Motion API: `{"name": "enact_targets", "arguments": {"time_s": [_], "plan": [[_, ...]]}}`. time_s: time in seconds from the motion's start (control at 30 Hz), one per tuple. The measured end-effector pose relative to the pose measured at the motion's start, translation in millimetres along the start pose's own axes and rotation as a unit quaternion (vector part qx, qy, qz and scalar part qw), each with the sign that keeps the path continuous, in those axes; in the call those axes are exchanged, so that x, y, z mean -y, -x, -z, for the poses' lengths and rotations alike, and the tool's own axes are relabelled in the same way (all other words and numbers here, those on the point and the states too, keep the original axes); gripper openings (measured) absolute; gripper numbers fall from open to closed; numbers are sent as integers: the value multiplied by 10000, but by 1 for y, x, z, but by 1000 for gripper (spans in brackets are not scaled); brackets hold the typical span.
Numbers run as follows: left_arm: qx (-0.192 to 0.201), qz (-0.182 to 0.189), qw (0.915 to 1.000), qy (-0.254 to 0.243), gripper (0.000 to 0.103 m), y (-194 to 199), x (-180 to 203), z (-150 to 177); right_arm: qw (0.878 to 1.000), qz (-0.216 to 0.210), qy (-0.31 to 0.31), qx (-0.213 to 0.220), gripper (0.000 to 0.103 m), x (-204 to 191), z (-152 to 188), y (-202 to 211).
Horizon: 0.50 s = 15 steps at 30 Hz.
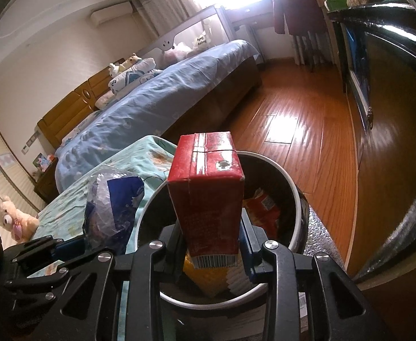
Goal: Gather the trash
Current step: 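Carry the blue wrapper and red-white carton over the black bin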
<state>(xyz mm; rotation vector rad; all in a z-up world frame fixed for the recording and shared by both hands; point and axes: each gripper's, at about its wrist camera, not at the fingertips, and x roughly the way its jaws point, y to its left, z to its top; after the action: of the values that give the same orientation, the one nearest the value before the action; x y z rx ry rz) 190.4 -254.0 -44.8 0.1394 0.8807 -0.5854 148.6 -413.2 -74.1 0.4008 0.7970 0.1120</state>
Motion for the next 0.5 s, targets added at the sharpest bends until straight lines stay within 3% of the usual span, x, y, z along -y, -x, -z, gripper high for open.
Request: {"name": "enact_targets", "arguments": {"time_s": [0.5], "plan": [[-62, 4, 10000, -14, 31, -4, 1, -7, 10000, 15, -16, -16, 32, 5, -6, -3]]}}
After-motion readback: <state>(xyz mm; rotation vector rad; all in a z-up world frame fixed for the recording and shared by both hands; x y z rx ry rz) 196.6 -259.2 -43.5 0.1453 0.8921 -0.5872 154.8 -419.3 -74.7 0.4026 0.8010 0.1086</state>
